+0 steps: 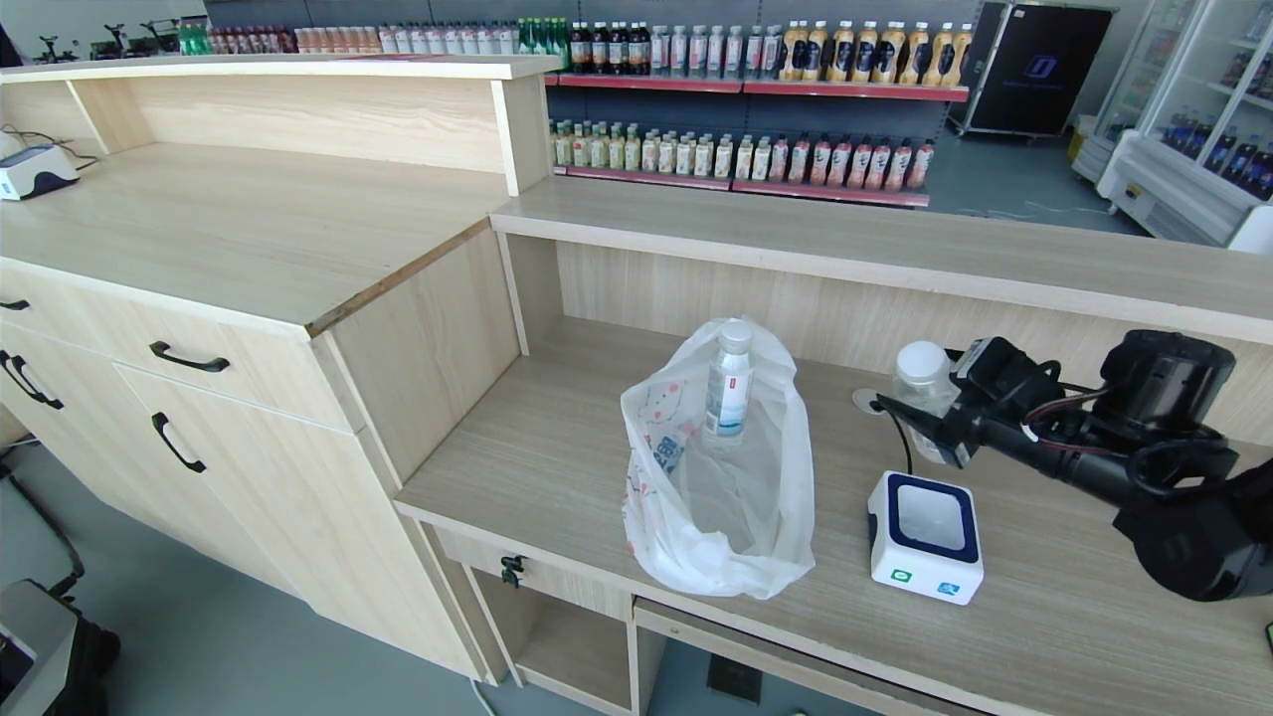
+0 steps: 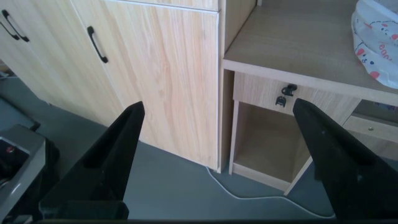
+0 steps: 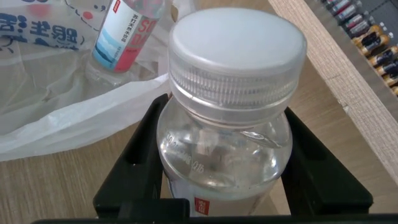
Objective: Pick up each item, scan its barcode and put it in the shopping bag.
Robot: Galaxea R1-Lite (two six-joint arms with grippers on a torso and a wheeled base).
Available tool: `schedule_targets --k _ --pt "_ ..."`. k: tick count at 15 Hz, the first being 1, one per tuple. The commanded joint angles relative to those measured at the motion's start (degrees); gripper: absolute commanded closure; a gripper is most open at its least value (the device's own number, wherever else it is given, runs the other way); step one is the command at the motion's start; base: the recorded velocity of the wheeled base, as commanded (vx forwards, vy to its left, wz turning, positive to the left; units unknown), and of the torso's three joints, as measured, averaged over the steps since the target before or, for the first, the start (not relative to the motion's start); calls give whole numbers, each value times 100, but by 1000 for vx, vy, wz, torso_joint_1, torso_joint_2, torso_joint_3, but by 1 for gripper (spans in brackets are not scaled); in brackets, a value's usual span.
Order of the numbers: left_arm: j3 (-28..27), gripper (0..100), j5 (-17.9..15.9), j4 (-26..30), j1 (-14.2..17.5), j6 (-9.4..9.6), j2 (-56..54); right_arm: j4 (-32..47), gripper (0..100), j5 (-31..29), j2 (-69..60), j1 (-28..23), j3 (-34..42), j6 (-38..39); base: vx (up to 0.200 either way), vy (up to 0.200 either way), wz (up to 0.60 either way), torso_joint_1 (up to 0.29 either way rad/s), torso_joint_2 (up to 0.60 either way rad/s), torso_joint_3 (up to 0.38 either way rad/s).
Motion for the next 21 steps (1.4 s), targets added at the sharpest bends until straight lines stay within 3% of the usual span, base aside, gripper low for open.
schedule_targets --k 1,4,7,10,13,21 --pt "0 0 2 2 2 -1 -2 505 100 -10 -622 -175 -110 224 0 0 0 0 0 0" --pt "0 0 2 2 2 -1 -2 1710 100 -230 -1958 -536 -127 1314 0 0 0 0 0 0" --pt "0 0 2 2 2 -1 -2 2448 100 -1425 -2810 -720 -101 2395 0 0 0 0 0 0" --pt "0 0 2 2 2 -1 -2 2720 100 -2568 -3065 -703 -22 2492 0 0 0 0 0 0" --pt "0 0 2 2 2 -1 -2 2729 100 -2603 -3127 -694 -30 2500 0 0 0 0 0 0" --pt "0 0 2 2 2 -1 -2 2711 100 -2585 -3153 -140 -30 2905 0 0 600 -1 4 4"
